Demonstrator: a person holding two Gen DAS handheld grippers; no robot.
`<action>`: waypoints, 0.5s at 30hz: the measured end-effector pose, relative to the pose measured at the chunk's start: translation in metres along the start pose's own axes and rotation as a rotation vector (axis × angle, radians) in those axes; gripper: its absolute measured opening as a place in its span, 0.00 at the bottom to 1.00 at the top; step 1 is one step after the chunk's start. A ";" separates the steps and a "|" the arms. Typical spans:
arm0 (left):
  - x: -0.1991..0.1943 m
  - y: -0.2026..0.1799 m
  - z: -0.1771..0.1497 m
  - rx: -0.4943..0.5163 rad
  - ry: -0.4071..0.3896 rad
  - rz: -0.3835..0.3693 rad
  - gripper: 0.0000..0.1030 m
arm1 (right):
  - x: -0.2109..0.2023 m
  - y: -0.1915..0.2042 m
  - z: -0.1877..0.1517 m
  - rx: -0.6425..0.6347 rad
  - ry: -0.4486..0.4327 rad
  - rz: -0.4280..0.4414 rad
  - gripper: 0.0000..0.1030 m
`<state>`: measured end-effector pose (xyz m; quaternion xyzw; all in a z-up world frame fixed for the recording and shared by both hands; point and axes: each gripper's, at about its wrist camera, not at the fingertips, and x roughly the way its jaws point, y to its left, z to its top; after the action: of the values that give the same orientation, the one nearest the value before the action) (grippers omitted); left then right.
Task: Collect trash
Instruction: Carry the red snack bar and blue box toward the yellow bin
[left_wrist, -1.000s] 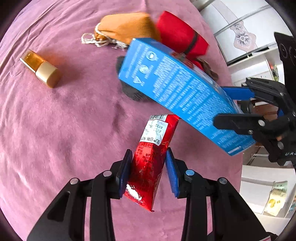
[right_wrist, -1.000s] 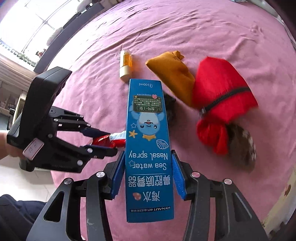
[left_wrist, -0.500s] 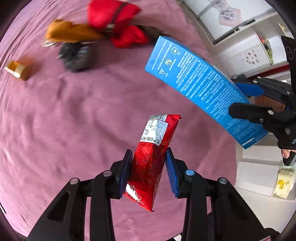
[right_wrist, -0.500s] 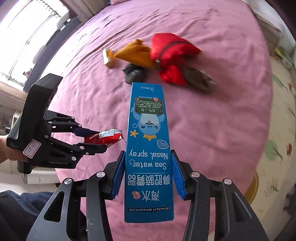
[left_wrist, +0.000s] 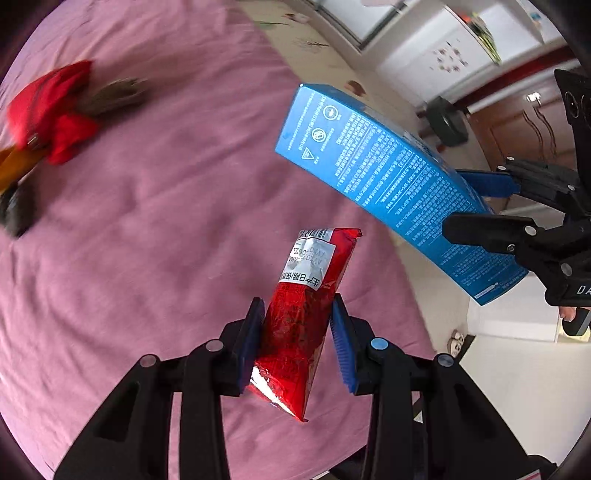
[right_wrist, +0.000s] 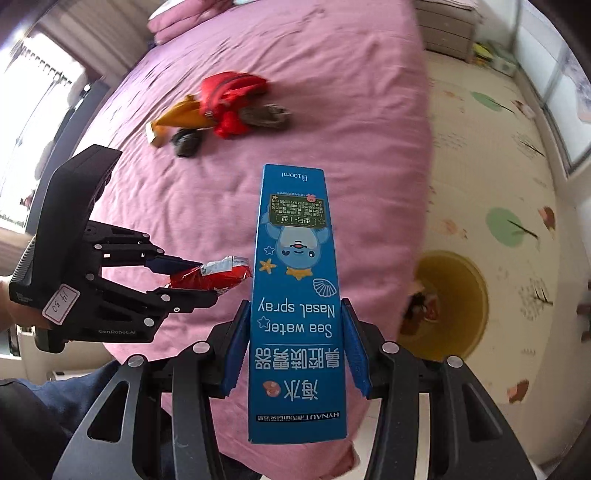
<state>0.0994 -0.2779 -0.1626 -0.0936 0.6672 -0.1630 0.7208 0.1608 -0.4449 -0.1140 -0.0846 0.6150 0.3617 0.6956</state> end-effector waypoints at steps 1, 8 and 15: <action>0.005 -0.007 0.004 0.011 0.004 -0.004 0.36 | -0.004 -0.009 -0.005 0.014 -0.002 -0.001 0.45; 0.038 -0.072 0.044 0.075 0.037 -0.032 0.36 | -0.022 -0.066 -0.041 0.120 -0.021 -0.019 0.45; 0.073 -0.119 0.081 0.080 0.075 -0.063 0.36 | -0.035 -0.120 -0.068 0.227 -0.040 -0.022 0.45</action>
<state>0.1708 -0.4219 -0.1811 -0.0792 0.6834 -0.2155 0.6930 0.1805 -0.5838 -0.1363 -0.0047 0.6370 0.2837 0.7168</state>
